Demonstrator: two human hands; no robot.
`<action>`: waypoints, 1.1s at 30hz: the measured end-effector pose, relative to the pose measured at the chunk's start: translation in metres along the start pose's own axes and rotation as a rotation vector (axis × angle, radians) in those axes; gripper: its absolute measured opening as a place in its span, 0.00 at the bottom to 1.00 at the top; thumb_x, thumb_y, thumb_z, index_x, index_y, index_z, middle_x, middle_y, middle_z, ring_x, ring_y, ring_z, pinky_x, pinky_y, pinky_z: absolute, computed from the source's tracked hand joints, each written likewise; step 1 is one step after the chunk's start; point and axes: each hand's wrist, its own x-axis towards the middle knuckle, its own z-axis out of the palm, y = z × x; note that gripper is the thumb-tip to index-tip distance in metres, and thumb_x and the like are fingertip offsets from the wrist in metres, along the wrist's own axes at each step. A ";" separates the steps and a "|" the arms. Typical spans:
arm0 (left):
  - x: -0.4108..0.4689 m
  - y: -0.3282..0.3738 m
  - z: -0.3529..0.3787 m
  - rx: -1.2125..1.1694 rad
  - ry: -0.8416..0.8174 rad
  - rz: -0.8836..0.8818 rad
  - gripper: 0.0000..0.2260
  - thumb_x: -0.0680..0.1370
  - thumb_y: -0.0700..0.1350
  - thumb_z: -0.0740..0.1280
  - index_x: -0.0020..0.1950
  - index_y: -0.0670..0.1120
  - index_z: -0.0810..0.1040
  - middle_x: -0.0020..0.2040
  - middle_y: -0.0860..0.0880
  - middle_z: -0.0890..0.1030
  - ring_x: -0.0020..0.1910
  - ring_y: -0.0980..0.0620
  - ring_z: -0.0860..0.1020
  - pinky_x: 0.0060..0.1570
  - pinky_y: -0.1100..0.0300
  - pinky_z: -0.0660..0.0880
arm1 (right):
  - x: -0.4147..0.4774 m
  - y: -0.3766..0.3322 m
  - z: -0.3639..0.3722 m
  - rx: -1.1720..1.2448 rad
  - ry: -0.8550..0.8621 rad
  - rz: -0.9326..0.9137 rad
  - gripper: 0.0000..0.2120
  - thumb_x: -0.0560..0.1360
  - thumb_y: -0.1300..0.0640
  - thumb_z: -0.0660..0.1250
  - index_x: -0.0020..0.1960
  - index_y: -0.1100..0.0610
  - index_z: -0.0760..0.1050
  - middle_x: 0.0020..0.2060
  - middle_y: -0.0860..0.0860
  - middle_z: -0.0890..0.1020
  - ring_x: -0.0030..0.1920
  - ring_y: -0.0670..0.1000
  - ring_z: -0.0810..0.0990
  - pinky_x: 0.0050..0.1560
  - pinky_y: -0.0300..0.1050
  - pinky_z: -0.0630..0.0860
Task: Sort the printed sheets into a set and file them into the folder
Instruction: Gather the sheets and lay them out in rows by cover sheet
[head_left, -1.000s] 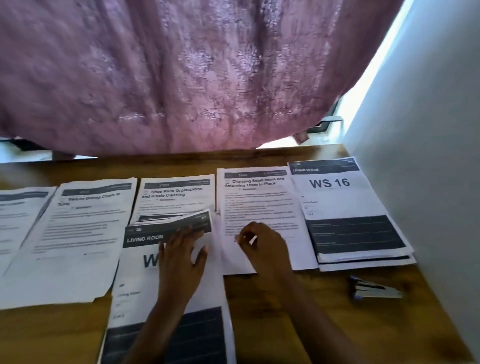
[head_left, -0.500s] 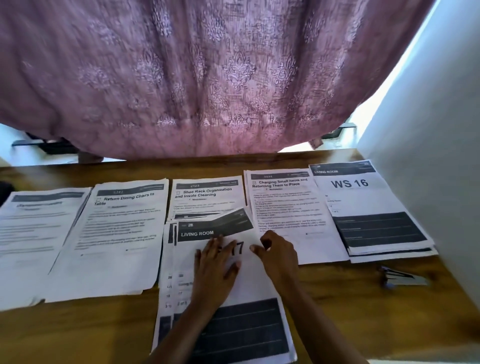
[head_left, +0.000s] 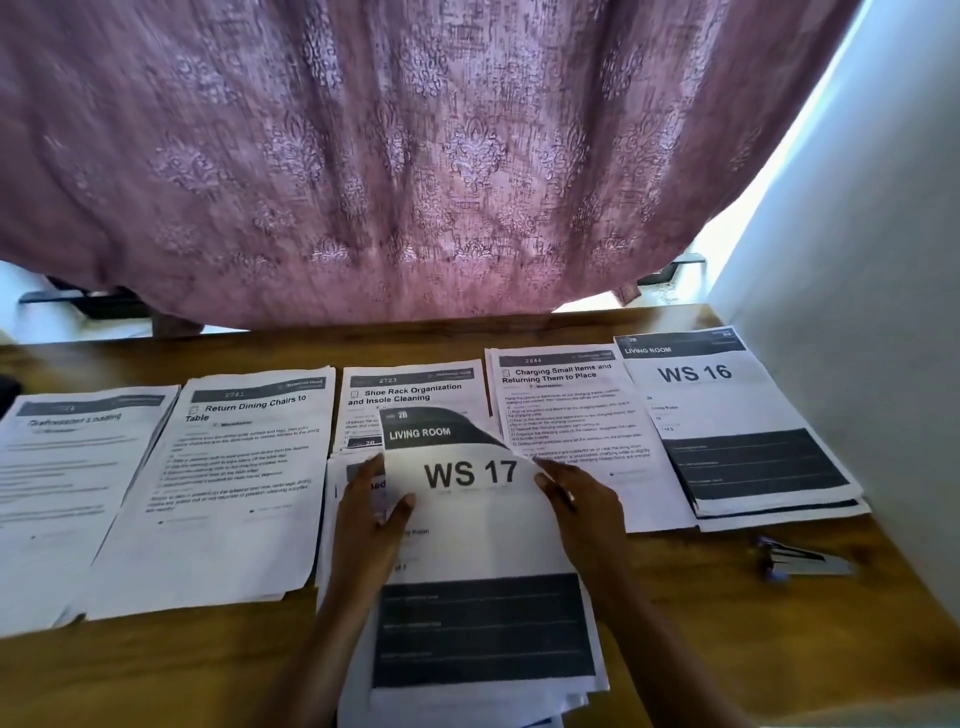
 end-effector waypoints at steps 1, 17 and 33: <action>0.001 0.002 -0.001 0.001 -0.004 0.005 0.25 0.76 0.45 0.70 0.71 0.50 0.67 0.68 0.52 0.71 0.65 0.51 0.71 0.61 0.57 0.70 | 0.002 0.001 -0.004 0.118 0.010 0.065 0.10 0.77 0.56 0.66 0.57 0.56 0.79 0.54 0.42 0.77 0.54 0.44 0.77 0.54 0.27 0.68; 0.056 0.169 0.193 -0.100 -0.377 0.123 0.26 0.78 0.41 0.68 0.74 0.48 0.63 0.67 0.46 0.75 0.62 0.46 0.77 0.59 0.54 0.75 | 0.167 0.081 -0.187 -0.422 0.215 0.132 0.14 0.80 0.57 0.61 0.62 0.62 0.76 0.57 0.62 0.80 0.55 0.63 0.78 0.56 0.48 0.73; 0.053 0.141 0.315 0.925 -0.547 0.466 0.29 0.81 0.60 0.54 0.79 0.52 0.50 0.79 0.44 0.44 0.78 0.47 0.41 0.72 0.48 0.33 | 0.190 0.180 -0.159 -0.692 0.000 -0.042 0.32 0.77 0.42 0.61 0.75 0.58 0.60 0.74 0.57 0.63 0.74 0.56 0.60 0.71 0.57 0.58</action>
